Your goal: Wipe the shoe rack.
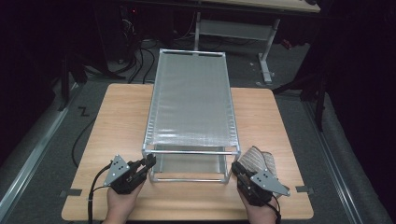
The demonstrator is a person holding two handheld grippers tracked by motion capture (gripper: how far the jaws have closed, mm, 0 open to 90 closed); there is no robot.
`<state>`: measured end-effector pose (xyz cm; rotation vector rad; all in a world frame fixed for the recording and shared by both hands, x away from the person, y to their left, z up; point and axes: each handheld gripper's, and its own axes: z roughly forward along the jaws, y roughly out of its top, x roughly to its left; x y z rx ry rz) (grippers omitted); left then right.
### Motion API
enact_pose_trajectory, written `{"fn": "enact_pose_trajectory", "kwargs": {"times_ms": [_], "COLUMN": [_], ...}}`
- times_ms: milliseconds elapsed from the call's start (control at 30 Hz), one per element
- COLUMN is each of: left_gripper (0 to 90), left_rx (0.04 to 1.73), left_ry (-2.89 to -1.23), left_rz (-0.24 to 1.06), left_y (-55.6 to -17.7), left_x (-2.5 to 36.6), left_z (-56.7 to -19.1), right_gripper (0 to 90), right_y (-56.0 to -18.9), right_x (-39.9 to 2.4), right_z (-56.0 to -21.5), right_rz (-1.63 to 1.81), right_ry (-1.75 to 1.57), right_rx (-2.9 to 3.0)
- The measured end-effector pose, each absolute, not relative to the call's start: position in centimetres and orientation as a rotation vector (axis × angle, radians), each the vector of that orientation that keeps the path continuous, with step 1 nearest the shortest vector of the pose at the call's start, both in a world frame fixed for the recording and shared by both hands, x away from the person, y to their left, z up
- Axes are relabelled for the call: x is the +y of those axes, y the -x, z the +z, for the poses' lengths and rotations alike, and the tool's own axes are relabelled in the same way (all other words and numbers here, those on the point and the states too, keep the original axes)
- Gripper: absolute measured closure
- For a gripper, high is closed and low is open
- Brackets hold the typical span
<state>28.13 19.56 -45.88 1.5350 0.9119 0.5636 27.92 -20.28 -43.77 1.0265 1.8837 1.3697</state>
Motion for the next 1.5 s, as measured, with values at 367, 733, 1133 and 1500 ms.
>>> {"fn": "enact_pose_trajectory", "kwargs": {"times_ms": [367, 733, 1133, 1500], "left_gripper": [76.9, 77.0, 77.1, 77.8], "left_rx": [0.848, 0.802, 0.768, 0.745], "left_ry": [-1.572, -1.601, -1.615, -1.641], "left_rz": [0.546, 0.543, 0.502, 0.478], "left_y": [-27.2, -27.0, -27.0, -27.3], "left_x": [18.6, 17.7, 17.2, 16.2], "left_z": [-46.7, -46.8, -46.9, -47.0], "right_gripper": [61.8, 40.4, 60.8, 74.4], "right_y": [-27.3, -28.4, -31.0, -29.3], "right_x": [-23.7, -27.8, -28.2, -28.7], "right_z": [-44.5, -47.0, -49.8, -48.2], "right_rz": [1.297, 1.114, 0.942, 1.023], "right_ry": [-1.078, -1.25, -1.363, -1.348], "right_rx": [1.882, 1.829, 1.989, 1.891]}}
